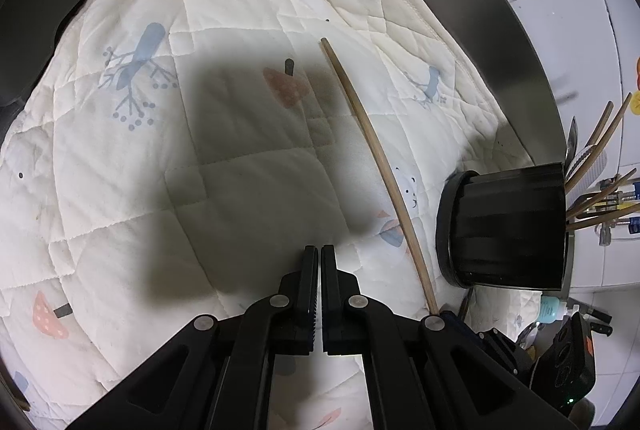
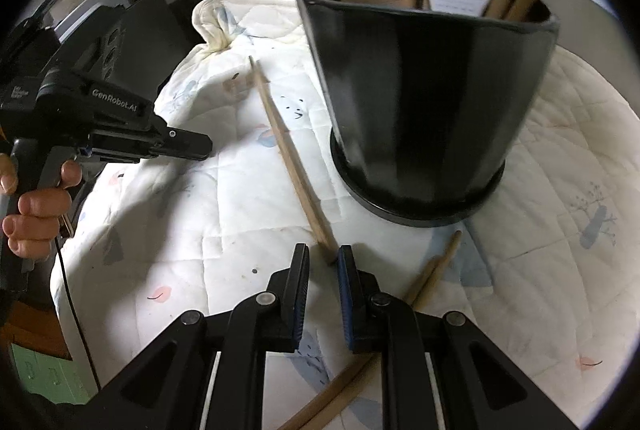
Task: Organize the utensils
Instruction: 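Move the right tool back over the loose chopsticks beside the holder, then close the right tool on a wooden chopstick and lift it upright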
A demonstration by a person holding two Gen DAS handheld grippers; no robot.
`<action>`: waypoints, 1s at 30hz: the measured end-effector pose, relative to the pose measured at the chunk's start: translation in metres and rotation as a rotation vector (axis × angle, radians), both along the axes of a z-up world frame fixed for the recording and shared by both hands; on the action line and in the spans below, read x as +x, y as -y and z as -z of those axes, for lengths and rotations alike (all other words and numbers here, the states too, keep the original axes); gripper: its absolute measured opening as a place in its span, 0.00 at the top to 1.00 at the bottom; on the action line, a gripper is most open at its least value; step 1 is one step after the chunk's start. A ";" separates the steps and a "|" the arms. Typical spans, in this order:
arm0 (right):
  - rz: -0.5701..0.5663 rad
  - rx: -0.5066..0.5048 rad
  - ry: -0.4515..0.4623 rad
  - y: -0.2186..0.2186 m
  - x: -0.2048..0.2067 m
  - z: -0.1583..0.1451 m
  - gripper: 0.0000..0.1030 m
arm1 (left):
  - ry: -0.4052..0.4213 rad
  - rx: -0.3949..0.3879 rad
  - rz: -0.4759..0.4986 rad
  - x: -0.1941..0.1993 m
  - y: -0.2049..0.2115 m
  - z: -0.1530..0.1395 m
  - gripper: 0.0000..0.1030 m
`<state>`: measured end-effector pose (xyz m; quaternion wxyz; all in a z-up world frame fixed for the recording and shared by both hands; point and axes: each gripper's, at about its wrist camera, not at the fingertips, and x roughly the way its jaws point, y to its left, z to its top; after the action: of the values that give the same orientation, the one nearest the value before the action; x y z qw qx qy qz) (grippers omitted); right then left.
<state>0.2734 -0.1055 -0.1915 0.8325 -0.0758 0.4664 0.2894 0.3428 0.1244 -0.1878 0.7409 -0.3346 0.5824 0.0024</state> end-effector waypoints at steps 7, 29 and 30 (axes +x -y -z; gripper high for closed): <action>0.007 -0.013 0.035 -0.002 -0.002 0.001 0.84 | 0.000 0.000 0.000 -0.001 0.000 0.000 0.99; 0.008 -0.057 0.066 -0.025 -0.003 0.000 0.90 | 0.002 -0.002 0.000 -0.012 -0.002 -0.006 0.99; 0.006 -0.062 0.070 -0.025 -0.006 0.000 0.90 | 0.001 -0.002 -0.001 -0.013 -0.003 -0.006 0.99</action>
<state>0.2676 -0.0800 -0.1919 0.8463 -0.1100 0.4460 0.2696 0.3295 0.1271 -0.1819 0.7409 -0.3357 0.5818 0.0018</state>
